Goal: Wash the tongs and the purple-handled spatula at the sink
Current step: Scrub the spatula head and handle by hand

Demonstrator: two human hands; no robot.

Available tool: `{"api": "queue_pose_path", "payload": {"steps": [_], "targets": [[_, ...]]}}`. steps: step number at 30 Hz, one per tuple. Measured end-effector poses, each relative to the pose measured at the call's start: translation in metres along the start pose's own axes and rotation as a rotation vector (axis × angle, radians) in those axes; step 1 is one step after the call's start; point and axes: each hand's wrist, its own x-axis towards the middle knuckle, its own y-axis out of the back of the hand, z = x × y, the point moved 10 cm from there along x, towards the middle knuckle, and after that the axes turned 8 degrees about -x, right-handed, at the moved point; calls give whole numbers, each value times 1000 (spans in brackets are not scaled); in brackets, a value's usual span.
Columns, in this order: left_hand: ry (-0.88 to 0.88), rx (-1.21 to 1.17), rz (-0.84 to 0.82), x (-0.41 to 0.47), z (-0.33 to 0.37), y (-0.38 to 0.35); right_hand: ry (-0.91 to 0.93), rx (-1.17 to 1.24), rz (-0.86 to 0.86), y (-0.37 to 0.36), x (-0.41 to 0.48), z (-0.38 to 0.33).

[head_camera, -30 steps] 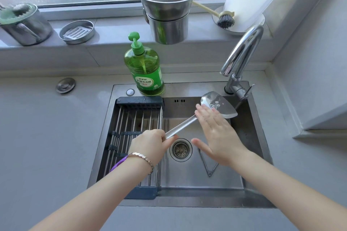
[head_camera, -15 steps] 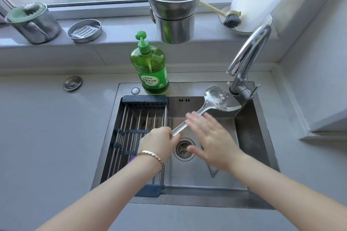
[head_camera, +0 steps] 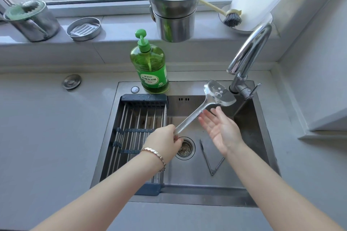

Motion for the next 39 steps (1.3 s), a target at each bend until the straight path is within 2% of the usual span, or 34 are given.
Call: {"api": "queue_pose_path", "payload": {"steps": [2,4,8,10,12,16,21,25,27,30,34,36,39], "targets": [[-62,-26,-69,-3,9,-10,-7,89,5,-11,7,-6],[-81,-55,-140,-8,12,-19,-12,146,102,-13,11,-10],[61,-299,-209,-16,-8,-33,30,226,255,-7,12,-20],[89,-262,-157,-14,-12,-33,44,248,265,-11,6,-16],[85,-252,-105,-12,-10,-31,32,142,229,-20,-7,1],[88,-312,-74,-8,-9,-29,-23,-192,14,-39,-29,29],[66,-291,-93,-9,-7,-25,96,57,121,-19,-2,-17],[82,-314,-82,-8,-7,-22,-14,-170,-64,-39,-24,22],[88,-318,-90,-10,-9,-22,6,-101,-51,-35,-17,9],[76,-271,-99,-10,-5,-21,78,105,94,-20,-3,-14],[92,-349,-97,-9,-4,-21,-40,-126,-99,-46,-27,29],[115,-392,-124,-11,-7,-23,-34,-89,-121,-45,-21,19],[132,-409,-146,-14,-8,-23,45,57,-36,-33,-6,-7]]}}
